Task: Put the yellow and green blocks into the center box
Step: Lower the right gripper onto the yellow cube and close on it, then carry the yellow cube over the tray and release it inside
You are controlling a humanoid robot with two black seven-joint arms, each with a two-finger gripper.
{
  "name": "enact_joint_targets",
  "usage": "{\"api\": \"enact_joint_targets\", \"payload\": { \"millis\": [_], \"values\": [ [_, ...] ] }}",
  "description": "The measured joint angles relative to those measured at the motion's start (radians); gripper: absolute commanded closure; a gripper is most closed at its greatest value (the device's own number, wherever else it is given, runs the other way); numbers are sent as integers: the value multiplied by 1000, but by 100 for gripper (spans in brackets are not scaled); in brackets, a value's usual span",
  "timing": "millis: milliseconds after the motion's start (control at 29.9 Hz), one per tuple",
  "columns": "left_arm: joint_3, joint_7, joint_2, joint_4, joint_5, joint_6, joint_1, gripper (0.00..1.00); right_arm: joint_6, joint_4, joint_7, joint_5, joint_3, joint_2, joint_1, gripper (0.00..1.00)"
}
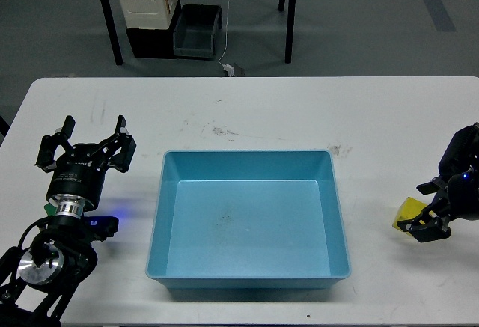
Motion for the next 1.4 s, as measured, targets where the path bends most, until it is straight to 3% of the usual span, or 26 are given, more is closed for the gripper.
{"api": "enact_joint_targets", "payload": {
  "millis": [201,334,401,568,635,802,1103,1404],
  "values": [
    [0,0,0,12,0,-1,0,0,0,-32,0,0,-18,4,2,14],
    [-1,0,0,18,0,-1,0,0,0,-44,0,0,-19,19,0,42],
    [-2,-1,0,22,0,-1,0,0,0,-54,0,0,-19,30,-3,50],
    [-5,-1,-1,25,-2,-2,0,0,0,-113,0,0,-29,76,-7,84],
    [-9,-1,-1,26,-2,-2,0,0,0,-124,0,0,-34,86,-1,92],
    [-11,-12,-1,27,-2,-2,-2,0,0,-99,0,0,-21,94,103,94],
    [-79,-15,41,20,-3,-27,-3,0,0,85,0,126,-20,111,373,92],
    [-127,-3,190,18,4,-38,-30,0,0,95,0,157,-106,299,435,85]
  ]
}}
